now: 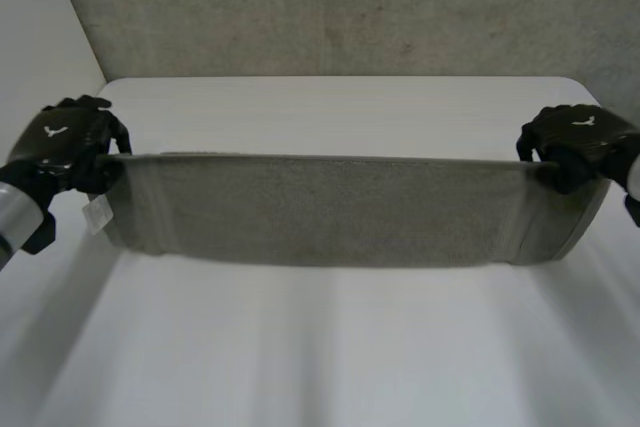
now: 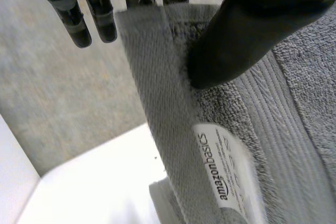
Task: Fold the towel.
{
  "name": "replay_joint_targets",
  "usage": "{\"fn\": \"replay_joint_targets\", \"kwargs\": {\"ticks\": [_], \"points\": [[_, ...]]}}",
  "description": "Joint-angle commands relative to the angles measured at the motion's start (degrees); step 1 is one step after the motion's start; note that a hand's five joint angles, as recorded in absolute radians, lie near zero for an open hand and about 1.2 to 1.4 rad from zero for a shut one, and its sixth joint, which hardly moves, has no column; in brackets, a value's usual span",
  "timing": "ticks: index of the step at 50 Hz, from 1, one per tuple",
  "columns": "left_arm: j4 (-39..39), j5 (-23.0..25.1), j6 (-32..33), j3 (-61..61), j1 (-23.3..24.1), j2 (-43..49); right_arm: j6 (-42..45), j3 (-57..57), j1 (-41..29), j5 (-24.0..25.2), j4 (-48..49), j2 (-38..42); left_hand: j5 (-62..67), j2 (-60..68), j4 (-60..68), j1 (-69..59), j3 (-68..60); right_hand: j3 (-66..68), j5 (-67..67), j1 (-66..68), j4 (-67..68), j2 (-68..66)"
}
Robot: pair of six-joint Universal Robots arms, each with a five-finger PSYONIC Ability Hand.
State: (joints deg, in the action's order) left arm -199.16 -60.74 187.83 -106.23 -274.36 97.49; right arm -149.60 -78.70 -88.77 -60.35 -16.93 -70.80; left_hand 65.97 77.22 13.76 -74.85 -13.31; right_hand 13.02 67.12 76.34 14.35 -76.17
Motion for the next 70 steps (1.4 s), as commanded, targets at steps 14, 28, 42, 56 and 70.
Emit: {"fn": "replay_joint_targets", "kwargs": {"ticks": [14, 28, 42, 56, 70], "points": [[1.85, -6.94, 2.90, 28.27, 6.38, 29.08, 3.62, 19.81, -6.33, -5.48, 9.11, 22.11, 4.03, 2.78, -3.76, -5.15, 3.31, -3.02, 2.88, 3.66, -4.35, -3.83], [2.02, -8.43, 4.57, 36.88, 6.99, 38.22, 3.62, 29.30, -8.87, -7.76, 9.64, 32.21, 4.03, 2.78, -3.76, -5.15, 3.31, -3.02, 2.88, 3.66, -4.35, -3.83], [1.93, -11.33, 6.59, 39.43, 7.34, 40.33, 3.53, 36.69, -10.10, -8.38, 9.64, 37.40, 4.03, 2.78, -3.76, -5.15, 3.31, -3.02, 2.88, 3.66, -4.35, -3.83], [2.02, -13.79, 6.59, 41.45, 8.66, 41.30, 3.62, 38.80, -10.28, -10.92, 9.73, 39.77, -30.64, -31.89, -3.76, 29.52, 3.31, -3.02, -67.12, -66.34, -4.35, 66.17], [2.29, -17.22, 6.94, 37.86, 9.28, 35.16, 3.27, 28.78, -11.34, -15.06, 18.34, 29.40, -54.96, -56.21, -3.76, 53.84, 3.31, -3.02, -67.12, -66.34, -4.35, 66.17]]}}
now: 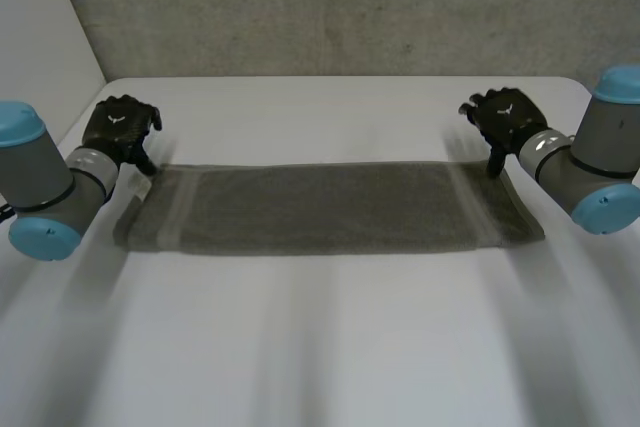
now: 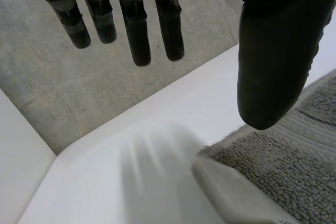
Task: Fold the towel.
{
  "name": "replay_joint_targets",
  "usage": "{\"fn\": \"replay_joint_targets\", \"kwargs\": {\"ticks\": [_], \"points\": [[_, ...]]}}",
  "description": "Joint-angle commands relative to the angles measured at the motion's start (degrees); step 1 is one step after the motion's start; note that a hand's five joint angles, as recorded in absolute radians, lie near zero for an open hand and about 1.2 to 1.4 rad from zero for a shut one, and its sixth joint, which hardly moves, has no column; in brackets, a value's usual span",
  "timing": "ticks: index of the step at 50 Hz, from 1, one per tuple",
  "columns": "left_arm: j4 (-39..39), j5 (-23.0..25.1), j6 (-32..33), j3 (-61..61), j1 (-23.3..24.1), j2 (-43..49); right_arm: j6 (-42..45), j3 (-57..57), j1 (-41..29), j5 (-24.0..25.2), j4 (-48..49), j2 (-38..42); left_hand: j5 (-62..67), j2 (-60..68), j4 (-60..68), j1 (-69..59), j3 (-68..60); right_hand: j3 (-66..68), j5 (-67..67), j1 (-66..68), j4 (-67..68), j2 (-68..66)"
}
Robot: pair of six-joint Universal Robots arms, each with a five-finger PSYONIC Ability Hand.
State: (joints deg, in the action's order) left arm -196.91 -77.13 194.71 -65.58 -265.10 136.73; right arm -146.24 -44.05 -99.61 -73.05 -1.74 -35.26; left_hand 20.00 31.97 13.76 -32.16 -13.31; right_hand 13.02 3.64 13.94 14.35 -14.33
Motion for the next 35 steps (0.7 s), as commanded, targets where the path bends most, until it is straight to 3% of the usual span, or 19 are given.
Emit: {"fn": "replay_joint_targets", "kwargs": {"ticks": [1, 6, 11, 16, 23, 35], "points": [[0.04, -0.83, 0.06, -2.80, 0.02, -4.10, -0.18, -8.22, -0.93, -3.15, 3.41, -8.23, -9.02, -10.99, -3.76, 11.18, 3.31, -3.02, -3.64, -3.94, -4.35, 4.33], [0.13, -0.83, -0.12, -8.05, -0.24, -10.93, -1.50, -14.05, -1.73, -3.86, 3.68, -14.23, -9.86, -11.83, -3.76, 12.02, 3.31, -3.02, -3.64, -3.94, -4.35, 4.33], [-0.05, -0.39, -0.73, -16.13, -1.03, -19.54, -6.15, -27.37, -0.76, -2.63, 3.33, -27.03, -9.52, -11.49, -3.76, 11.68, 3.31, -3.02, -3.64, -3.94, -4.35, 4.33], [-1.19, 0.31, -0.65, -25.65, -0.59, -27.22, -7.04, -34.68, 0.73, -2.01, 2.10, -31.71, -9.52, -11.49, -3.76, 11.68, 3.31, -3.02, -3.64, -3.94, -4.35, 4.33], [-7.15, 0.31, -0.65, -37.41, 1.25, -33.71, -6.77, -40.50, 3.63, -1.04, -0.28, -31.36, -9.86, -11.83, -3.76, 12.02, 3.31, -3.02, -3.64, -3.94, -4.35, 4.33], [-10.07, 0.23, -0.74, -39.71, 3.01, -33.19, -3.62, -42.79, 6.27, 5.90, 2.70, -22.14, -9.52, -11.49, -3.76, 11.68, 3.31, -3.02, -0.05, -0.35, -4.35, 0.73]]}}
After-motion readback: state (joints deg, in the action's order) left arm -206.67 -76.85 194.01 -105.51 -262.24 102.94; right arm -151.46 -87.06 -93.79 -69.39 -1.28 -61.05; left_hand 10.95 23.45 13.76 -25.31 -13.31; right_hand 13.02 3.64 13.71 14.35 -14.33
